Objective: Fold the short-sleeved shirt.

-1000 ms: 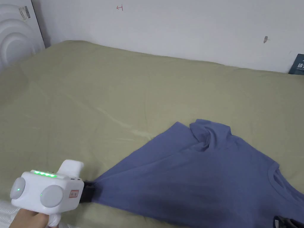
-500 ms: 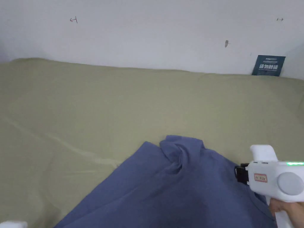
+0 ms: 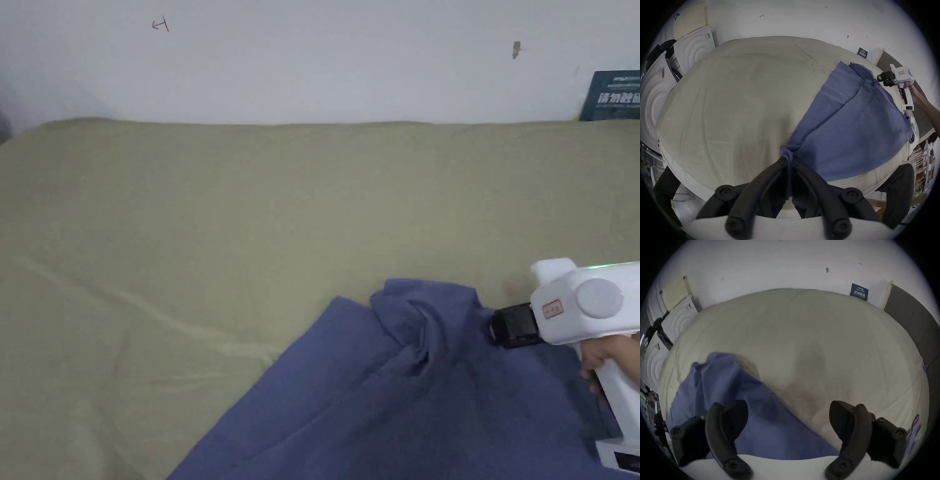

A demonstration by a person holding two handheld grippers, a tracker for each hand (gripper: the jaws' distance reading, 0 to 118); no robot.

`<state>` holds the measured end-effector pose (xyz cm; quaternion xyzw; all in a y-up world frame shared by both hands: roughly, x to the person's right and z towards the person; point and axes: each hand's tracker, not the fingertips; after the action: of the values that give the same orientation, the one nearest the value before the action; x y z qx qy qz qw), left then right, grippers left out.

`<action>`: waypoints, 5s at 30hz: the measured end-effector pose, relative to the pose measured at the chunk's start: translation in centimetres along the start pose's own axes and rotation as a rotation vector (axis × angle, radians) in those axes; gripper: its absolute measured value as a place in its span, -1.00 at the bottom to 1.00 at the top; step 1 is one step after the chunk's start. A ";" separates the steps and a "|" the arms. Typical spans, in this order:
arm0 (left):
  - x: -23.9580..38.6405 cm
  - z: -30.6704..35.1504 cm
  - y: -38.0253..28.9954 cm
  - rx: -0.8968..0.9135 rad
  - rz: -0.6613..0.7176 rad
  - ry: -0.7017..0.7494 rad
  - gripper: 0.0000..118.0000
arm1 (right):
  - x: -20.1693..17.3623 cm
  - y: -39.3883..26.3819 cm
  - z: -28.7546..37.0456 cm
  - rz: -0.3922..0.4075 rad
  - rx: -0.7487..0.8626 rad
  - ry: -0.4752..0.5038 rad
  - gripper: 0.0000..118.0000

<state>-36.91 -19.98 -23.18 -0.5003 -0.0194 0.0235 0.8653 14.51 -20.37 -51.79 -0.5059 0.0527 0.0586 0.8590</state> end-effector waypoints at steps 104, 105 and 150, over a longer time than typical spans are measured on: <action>7.8 0.2 22.4 0.335 -0.055 0.225 -0.91 | 6.7 -8.1 18.7 -0.170 0.432 -0.113 -1.00; 7.4 0.6 20.0 0.318 -0.072 0.209 -0.91 | 6.0 -10.7 19.0 -0.152 0.405 -0.116 -1.00; 2.9 7.1 -4.2 0.171 0.088 0.027 -0.05 | 2.8 -35.0 24.8 -0.259 0.323 -0.095 -1.00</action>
<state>-34.37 -15.74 -16.00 -0.4253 0.0162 0.0561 0.9032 23.41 -15.42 -10.02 -0.3608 -0.0445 -0.0379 0.9308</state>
